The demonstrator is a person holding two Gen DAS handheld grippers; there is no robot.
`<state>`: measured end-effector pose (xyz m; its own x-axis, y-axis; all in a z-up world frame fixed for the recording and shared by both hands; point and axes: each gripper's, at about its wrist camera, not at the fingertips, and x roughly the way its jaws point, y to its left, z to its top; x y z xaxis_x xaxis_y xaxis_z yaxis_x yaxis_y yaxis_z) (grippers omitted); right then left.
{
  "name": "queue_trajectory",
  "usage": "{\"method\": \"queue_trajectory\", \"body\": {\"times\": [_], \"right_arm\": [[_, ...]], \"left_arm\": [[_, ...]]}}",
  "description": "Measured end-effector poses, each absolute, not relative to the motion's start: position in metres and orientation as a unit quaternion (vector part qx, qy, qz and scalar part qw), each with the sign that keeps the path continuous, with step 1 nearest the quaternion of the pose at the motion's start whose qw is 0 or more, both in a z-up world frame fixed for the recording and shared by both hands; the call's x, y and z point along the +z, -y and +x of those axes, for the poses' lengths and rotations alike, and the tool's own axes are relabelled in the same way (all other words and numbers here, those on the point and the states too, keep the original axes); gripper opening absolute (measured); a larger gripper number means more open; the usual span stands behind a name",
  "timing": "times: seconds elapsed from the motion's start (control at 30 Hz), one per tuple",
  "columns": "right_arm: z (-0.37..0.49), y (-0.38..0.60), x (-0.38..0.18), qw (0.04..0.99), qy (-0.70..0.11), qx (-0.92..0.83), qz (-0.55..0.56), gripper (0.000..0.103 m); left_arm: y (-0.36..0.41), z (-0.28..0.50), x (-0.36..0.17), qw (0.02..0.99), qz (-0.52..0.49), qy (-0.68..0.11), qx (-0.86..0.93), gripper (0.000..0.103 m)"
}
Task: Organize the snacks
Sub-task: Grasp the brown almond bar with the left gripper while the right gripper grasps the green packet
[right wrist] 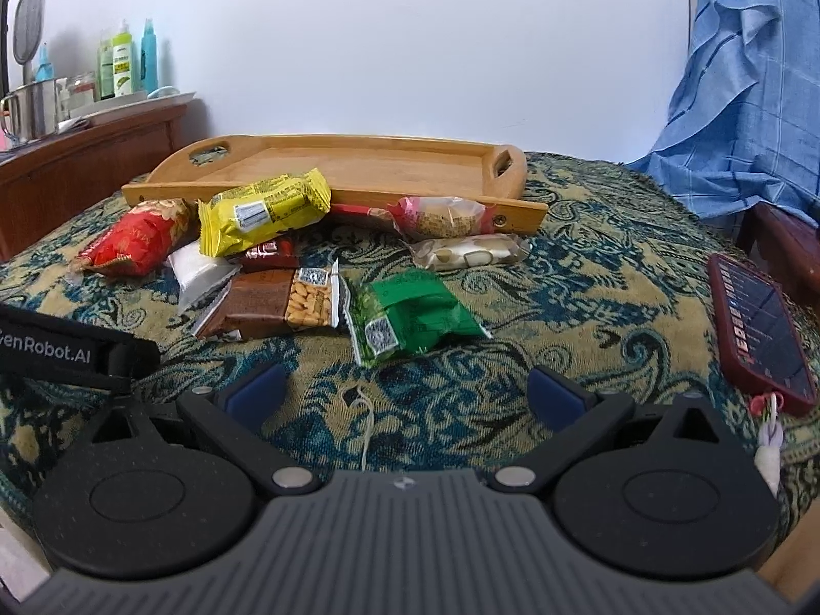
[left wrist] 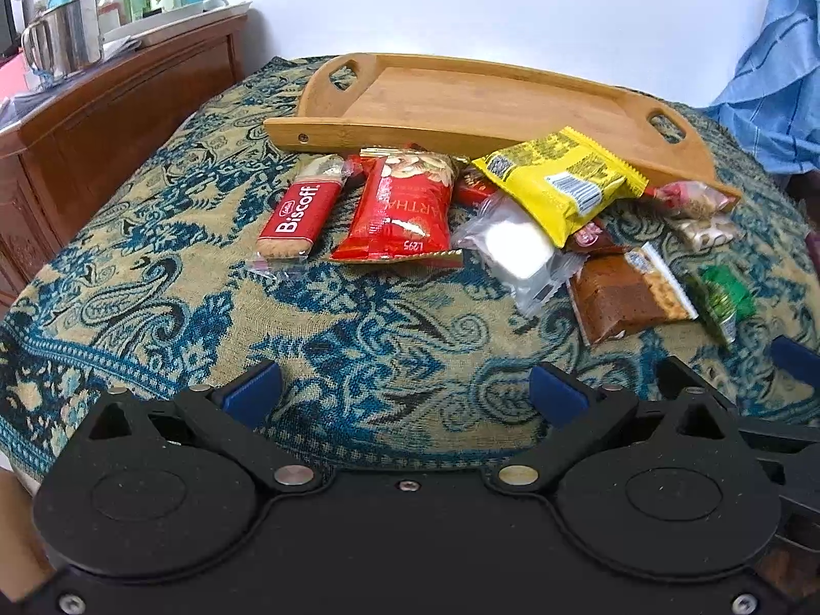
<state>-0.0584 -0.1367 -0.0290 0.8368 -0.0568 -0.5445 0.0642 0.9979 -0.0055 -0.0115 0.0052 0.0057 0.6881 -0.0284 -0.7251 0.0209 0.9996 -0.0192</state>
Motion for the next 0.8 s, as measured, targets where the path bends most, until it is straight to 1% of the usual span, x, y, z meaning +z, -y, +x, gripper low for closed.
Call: {"method": "queue_trajectory", "body": {"times": [0.17, 0.2, 0.27, 0.33, 0.37, 0.43, 0.53, 0.57, 0.67, 0.7, 0.73, 0.8], "right_arm": [[-0.058, 0.144, -0.019, 0.959, -0.280, -0.013, 0.029, 0.102], [-0.058, 0.146, -0.014, 0.959, -0.281, -0.004, 0.026, 0.099], [-0.056, 0.151, -0.003, 0.960, -0.280, 0.017, 0.016, 0.097], [-0.049, 0.156, 0.007, 0.956, -0.291, 0.039, -0.003, 0.091], [-0.045, 0.158, 0.010, 0.953, -0.297, 0.050, -0.015, 0.090], [-0.036, 0.163, 0.013, 0.946, -0.315, 0.074, -0.028, 0.086], [-0.023, 0.168, 0.014, 0.932, -0.344, 0.107, -0.029, 0.080], [-0.022, 0.169, 0.014, 0.930, -0.347, 0.113, -0.031, 0.078], [-0.013, 0.174, 0.015, 0.925, -0.355, 0.129, -0.035, 0.069], [-0.010, 0.176, 0.016, 0.923, -0.358, 0.134, -0.032, 0.063], [-0.008, 0.178, 0.016, 0.921, -0.363, 0.139, -0.026, 0.059], [-0.005, 0.183, 0.016, 0.918, -0.369, 0.146, -0.013, 0.056]], "left_arm": [[-0.003, -0.015, 0.025, 0.925, -0.027, -0.376, -0.052, 0.103], [0.000, -0.016, 0.030, 0.926, -0.027, -0.370, -0.065, 0.103], [0.007, -0.018, 0.039, 0.928, -0.022, -0.361, -0.092, 0.102], [0.015, -0.018, 0.044, 0.928, -0.013, -0.356, -0.113, 0.098], [0.019, -0.018, 0.045, 0.927, -0.009, -0.356, -0.120, 0.096], [0.026, -0.016, 0.046, 0.925, -0.010, -0.358, -0.130, 0.087], [0.029, -0.008, 0.045, 0.916, -0.024, -0.373, -0.144, 0.076], [0.031, -0.005, 0.045, 0.914, -0.031, -0.378, -0.148, 0.074], [0.032, 0.003, 0.042, 0.908, -0.036, -0.388, -0.154, 0.072], [0.034, 0.004, 0.041, 0.908, -0.033, -0.389, -0.154, 0.072], [0.035, 0.006, 0.040, 0.907, -0.029, -0.391, -0.154, 0.072], [0.038, 0.008, 0.037, 0.907, -0.026, -0.392, -0.154, 0.072]]}}
